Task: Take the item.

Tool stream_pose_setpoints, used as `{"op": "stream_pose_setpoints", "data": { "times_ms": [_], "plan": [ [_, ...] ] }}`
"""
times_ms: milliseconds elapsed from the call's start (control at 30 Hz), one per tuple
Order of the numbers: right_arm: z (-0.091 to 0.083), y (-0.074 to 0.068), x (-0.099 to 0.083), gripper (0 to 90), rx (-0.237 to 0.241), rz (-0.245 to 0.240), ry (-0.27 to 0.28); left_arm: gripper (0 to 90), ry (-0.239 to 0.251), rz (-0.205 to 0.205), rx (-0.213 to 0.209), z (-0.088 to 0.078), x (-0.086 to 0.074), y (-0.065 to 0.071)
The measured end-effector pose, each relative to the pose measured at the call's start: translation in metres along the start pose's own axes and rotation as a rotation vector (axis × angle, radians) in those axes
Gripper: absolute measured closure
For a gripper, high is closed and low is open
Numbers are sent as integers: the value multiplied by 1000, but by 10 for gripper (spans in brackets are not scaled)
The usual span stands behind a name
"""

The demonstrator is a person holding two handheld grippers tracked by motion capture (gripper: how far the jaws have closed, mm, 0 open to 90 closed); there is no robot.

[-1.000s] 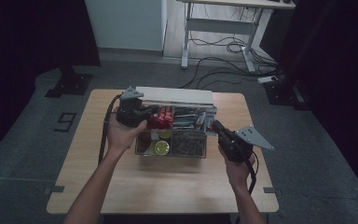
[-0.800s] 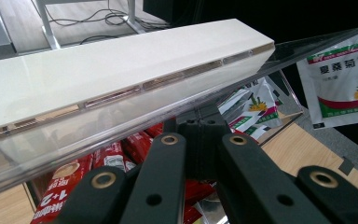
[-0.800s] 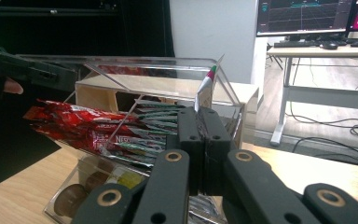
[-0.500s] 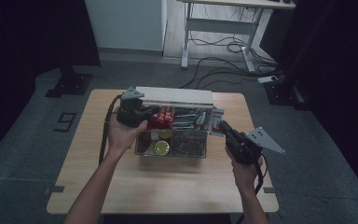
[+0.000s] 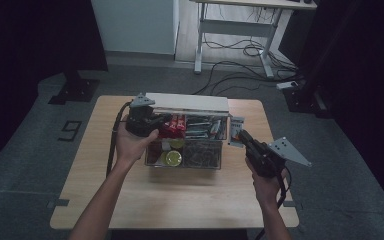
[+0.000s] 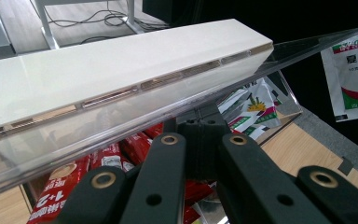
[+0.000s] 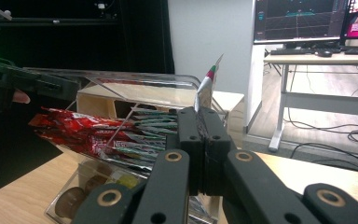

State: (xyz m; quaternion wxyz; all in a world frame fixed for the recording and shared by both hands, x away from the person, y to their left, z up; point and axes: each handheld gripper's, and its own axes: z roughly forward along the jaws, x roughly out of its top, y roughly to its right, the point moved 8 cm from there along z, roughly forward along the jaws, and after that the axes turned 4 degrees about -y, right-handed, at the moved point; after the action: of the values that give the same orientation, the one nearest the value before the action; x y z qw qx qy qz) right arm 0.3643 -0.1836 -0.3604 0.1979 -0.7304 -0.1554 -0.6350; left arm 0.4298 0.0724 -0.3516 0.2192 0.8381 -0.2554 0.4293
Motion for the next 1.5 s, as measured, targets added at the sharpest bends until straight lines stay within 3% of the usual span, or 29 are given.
{"op": "stream_pose_setpoints", "data": {
  "times_ms": [833, 1500],
  "plan": [
    [-4, 16, -9, 888, -30, 15, -18, 898, 0, 0, -5, 0, 0, 0],
    [-2, 34, -31, 888, -65, 30, -72, 898, -6, 5, -5, 1, 0, 2]
  ]
}}
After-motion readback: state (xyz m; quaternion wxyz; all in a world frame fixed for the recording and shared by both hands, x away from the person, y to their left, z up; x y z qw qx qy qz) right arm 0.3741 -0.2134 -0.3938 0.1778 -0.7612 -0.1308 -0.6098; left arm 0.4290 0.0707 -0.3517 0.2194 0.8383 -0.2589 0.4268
